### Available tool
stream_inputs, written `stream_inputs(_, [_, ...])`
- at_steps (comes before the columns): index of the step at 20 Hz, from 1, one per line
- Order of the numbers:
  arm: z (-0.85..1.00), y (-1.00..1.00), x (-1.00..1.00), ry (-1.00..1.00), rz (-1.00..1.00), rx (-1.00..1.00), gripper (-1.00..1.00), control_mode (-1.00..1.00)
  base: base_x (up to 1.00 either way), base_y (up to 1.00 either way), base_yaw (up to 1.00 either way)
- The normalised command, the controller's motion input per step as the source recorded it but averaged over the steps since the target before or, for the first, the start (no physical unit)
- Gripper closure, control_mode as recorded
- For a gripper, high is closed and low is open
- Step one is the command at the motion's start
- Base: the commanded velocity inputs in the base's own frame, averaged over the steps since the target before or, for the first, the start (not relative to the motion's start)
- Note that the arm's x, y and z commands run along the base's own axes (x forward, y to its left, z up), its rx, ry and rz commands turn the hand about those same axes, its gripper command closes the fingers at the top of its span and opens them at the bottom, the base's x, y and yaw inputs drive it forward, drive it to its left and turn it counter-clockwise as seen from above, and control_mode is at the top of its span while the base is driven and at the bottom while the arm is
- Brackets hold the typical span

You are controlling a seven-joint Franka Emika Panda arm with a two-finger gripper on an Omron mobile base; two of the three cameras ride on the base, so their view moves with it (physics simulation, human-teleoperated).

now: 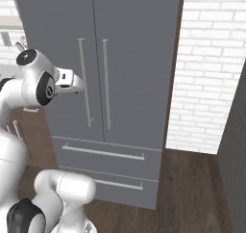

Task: Grab a lemon wedge from the fridge and one ice cube from the ice bowl, and put them in the glass of lemonade.

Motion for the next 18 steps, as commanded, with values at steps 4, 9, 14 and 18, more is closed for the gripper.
stream_inputs(4, [-0.04, 0.11, 1.00, -0.05, 0.00, 0.00, -1.00, -1.00, 0.00, 0.00, 0.00])
stream_inputs(9, [-0.23, 0.11, 0.98, 0.00, 0.00, 0.00, -1.00, -1.00, 0.00, 0.00, 0.00])
stream_inputs(14, [-0.03, 0.24, 0.70, 0.00, 0.00, 0.01, -1.00, -1.00, 0.00, 0.00, 0.00])
stream_inputs(18, [-0.14, 0.12, 0.74, 0.00, 0.00, 0.00, -1.00, -1.00, 0.00, 0.00, 0.00])
